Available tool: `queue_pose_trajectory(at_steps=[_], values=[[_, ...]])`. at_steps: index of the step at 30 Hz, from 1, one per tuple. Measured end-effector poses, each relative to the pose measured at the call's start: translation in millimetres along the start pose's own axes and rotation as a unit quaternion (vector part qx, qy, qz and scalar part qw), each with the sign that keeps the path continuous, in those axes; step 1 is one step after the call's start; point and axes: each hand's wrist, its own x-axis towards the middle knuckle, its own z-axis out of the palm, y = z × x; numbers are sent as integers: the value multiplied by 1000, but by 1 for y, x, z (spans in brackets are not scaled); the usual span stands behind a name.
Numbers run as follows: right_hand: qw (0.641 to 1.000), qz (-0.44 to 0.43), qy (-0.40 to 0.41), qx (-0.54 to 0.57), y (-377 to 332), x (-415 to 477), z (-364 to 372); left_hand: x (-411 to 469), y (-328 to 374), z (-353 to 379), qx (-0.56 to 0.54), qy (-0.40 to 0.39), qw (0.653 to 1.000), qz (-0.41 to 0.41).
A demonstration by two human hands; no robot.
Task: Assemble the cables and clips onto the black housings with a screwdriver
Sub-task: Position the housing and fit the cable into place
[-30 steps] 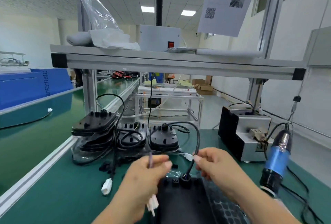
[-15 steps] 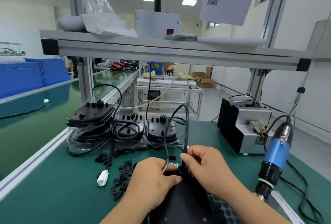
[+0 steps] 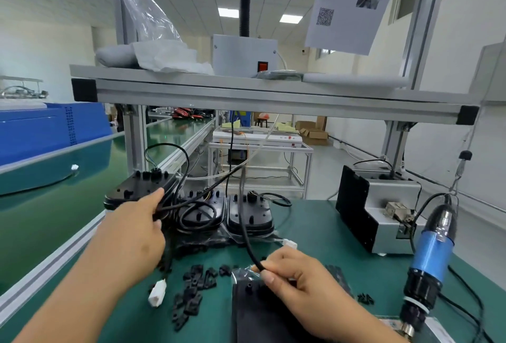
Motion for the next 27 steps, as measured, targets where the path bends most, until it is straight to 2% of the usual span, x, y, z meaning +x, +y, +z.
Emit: queue_pose_trajectory(at_steps=[3, 5, 6, 8, 10, 11, 13, 15, 17, 18, 19, 22, 27], values=[[1000, 9, -4, -10, 2, 0, 11, 3, -1, 0, 59, -4, 998, -30], [999, 4, -10, -42, 2, 0, 15, -4, 7, 7, 72, 26, 997, -13], [999, 3, -12, -53, 2, 1, 16, -12, 15, 11, 48, 61, 997, 25], [998, -3, -16, -57, 3, 2, 16, -31, 34, 22, -25, 92, 981, 170], [998, -8, -20, -63, 2, 3, 14, -47, 52, 35, -53, 28, 941, 333], [997, -11, -30, -64, 2, 3, 13, -51, 56, 42, -33, -46, 930, 362], [996, -6, -69, -60, 0, 2, 6, -52, 54, 68, -51, -116, 933, 337], [995, 34, -94, 0, 4, 5, -10, -50, 47, 83, -44, -123, 938, 321], [986, 133, -26, 93, 14, 15, -28, -47, 46, 85, -37, -128, 942, 309], [979, 180, 13, 89, 22, 23, -33, -44, 47, 84, -37, -135, 943, 302], [978, 205, 23, 31, 31, 32, -35, -42, 49, 86, -33, -135, 942, 305], [972, 193, -48, -126, 48, 59, -18, -43, 45, 89, -56, -128, 943, 303], [959, 123, -120, -226, 63, 83, 15, -41, 32, 83, -121, -109, 940, 299]])
